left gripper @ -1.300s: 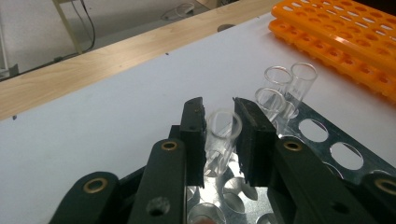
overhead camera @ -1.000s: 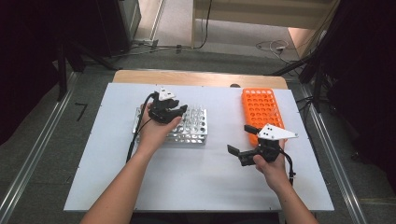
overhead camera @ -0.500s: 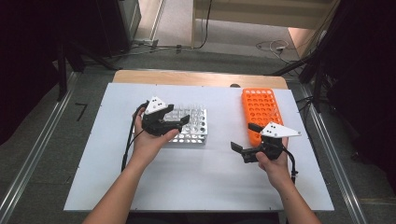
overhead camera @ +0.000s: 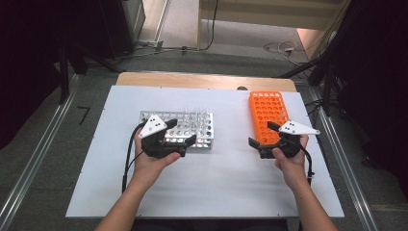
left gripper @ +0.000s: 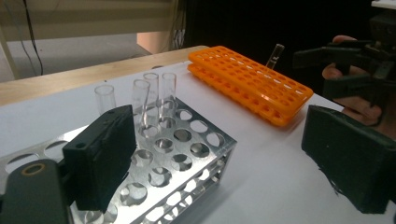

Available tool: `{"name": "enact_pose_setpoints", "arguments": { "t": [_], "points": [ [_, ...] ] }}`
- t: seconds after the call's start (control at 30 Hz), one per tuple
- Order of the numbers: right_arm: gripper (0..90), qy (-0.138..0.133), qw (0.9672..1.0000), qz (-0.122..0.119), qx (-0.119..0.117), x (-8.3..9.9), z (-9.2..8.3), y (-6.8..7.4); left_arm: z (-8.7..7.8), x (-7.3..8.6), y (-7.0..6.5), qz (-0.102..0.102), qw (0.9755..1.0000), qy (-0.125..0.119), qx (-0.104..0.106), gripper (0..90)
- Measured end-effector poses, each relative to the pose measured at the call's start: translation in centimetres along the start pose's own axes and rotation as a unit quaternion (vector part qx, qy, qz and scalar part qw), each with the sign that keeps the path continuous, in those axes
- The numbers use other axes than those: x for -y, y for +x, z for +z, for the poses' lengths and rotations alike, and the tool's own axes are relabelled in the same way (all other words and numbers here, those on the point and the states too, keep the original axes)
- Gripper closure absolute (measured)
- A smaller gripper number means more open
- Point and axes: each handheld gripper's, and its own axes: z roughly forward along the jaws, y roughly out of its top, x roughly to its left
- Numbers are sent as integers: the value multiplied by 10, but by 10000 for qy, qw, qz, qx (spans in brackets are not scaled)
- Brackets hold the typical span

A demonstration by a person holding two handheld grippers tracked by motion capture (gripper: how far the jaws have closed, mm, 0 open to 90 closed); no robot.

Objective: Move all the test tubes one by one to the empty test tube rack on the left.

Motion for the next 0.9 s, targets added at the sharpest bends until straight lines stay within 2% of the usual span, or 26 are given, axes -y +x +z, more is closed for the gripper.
{"name": "enact_pose_setpoints", "arguments": {
  "t": [0.17, 0.27, 0.47, 0.7, 0.9],
  "points": [
    [0, 55, 9997, 204, 158, 3, 0, -17, -2, 6, -3, -66, 9999, 0, 79, 36],
    [0, 91, 9991, 279, 308, 5, 1, -26, -3, 10, -6, -17, 9999, 44, 129, 17],
    [0, 67, 9976, 444, 532, 7, -2, -42, -5, 14, -7, -49, 9998, 41, 191, 0],
    [23, 108, 9935, 737, 859, 13, 3, -60, -5, 14, -7, -29, 9998, 7, 220, 0],
    [67, 321, 9897, 891, 1075, 14, 15, -72, -6, 14, -7, -35, 9998, 3, 202, 0]
  ]
}}
